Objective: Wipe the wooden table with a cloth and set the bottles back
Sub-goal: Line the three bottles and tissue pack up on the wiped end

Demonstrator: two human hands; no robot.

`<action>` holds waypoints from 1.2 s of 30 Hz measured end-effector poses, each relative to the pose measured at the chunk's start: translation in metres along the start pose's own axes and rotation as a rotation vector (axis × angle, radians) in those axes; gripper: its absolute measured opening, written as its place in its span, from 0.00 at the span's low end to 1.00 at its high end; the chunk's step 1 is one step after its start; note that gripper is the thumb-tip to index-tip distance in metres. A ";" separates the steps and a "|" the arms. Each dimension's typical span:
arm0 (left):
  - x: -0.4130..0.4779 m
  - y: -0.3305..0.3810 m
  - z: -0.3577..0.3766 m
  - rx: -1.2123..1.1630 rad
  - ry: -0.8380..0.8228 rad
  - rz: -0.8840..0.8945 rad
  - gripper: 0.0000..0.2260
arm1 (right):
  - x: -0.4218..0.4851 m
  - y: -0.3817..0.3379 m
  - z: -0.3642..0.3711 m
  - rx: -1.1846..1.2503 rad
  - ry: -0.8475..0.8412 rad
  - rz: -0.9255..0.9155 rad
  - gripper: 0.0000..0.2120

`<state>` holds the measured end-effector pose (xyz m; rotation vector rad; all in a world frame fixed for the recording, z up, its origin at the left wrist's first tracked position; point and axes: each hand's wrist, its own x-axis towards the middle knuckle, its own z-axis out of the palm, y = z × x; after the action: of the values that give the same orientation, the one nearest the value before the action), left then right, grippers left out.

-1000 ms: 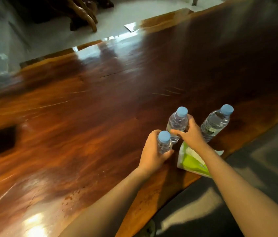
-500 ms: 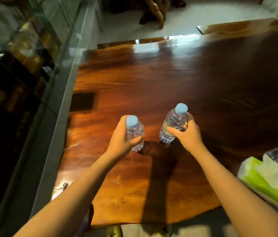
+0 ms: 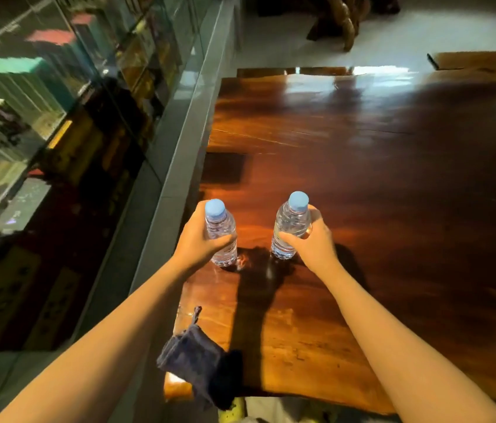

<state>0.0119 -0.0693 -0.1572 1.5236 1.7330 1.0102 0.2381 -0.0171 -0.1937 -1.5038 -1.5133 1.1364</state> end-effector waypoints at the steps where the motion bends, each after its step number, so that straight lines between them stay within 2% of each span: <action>1: 0.002 -0.005 -0.004 -0.006 0.000 -0.002 0.25 | 0.000 0.000 0.006 -0.004 -0.001 0.007 0.32; 12: 0.036 -0.034 -0.019 0.005 -0.089 0.043 0.25 | -0.008 0.000 0.028 -0.027 0.014 0.017 0.30; 25: 0.045 -0.037 -0.019 -0.016 -0.173 0.058 0.29 | -0.012 0.009 0.029 -0.052 -0.003 0.032 0.33; 33: 0.034 -0.041 -0.016 -0.017 -0.137 0.013 0.40 | -0.011 0.012 0.024 -0.075 -0.029 0.005 0.35; 35: 0.020 -0.041 -0.012 0.000 -0.049 -0.021 0.39 | -0.014 0.020 0.015 -0.093 -0.047 0.030 0.40; 36: 0.009 -0.038 -0.008 0.030 0.047 -0.062 0.36 | -0.016 0.024 0.008 -0.109 -0.042 0.046 0.42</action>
<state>-0.0159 -0.0633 -0.1850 1.4662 1.8244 0.9999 0.2412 -0.0353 -0.2173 -1.6042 -1.5991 1.1344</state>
